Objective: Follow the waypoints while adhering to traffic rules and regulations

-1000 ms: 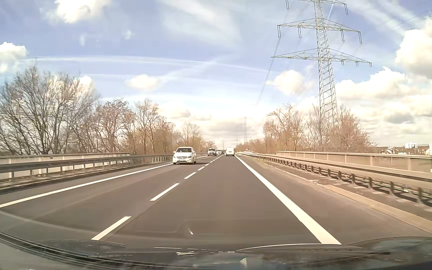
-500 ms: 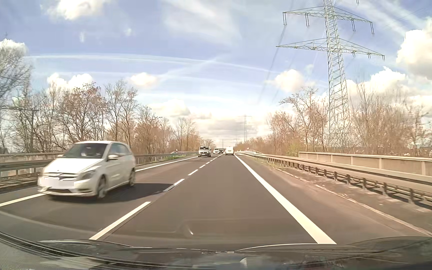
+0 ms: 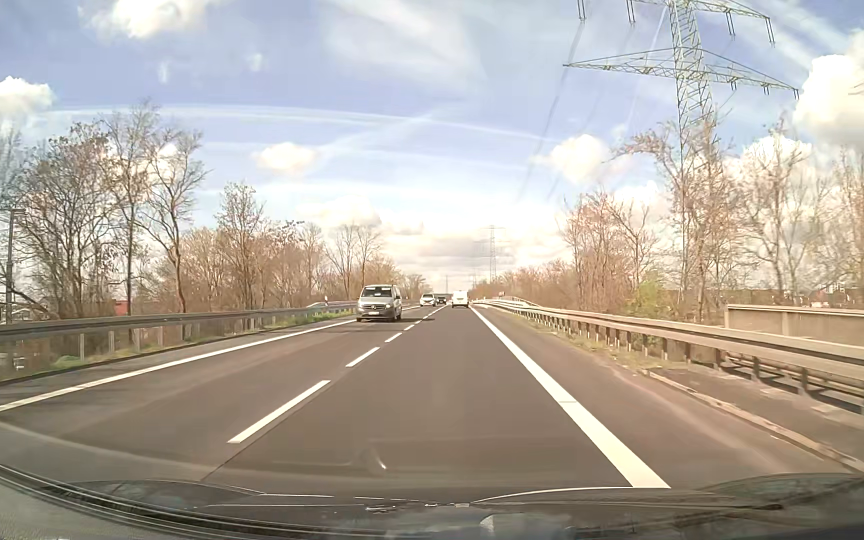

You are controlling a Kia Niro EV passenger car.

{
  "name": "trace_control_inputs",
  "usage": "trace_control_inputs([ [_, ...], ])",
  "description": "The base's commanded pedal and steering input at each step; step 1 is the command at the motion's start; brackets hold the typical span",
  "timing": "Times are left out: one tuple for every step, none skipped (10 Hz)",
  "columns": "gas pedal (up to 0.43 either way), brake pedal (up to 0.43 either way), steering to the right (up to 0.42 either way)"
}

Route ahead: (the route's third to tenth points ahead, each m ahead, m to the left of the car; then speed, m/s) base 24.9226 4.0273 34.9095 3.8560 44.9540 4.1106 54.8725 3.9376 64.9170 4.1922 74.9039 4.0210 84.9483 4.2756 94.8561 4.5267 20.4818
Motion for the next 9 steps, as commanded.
trace_control_inputs([
  [0.000, 0.000, -0.005],
  [0.000, 0.000, -0.005],
  [0.000, 0.000, -0.005],
  [0.000, 0.000, -0.005],
  [0.000, 0.000, -0.005],
  [0.000, 0.000, -0.005],
  [0.000, 0.000, -0.004],
  [0.000, 0.000, -0.004],
  [0.000, 0.000, -0.004],
])
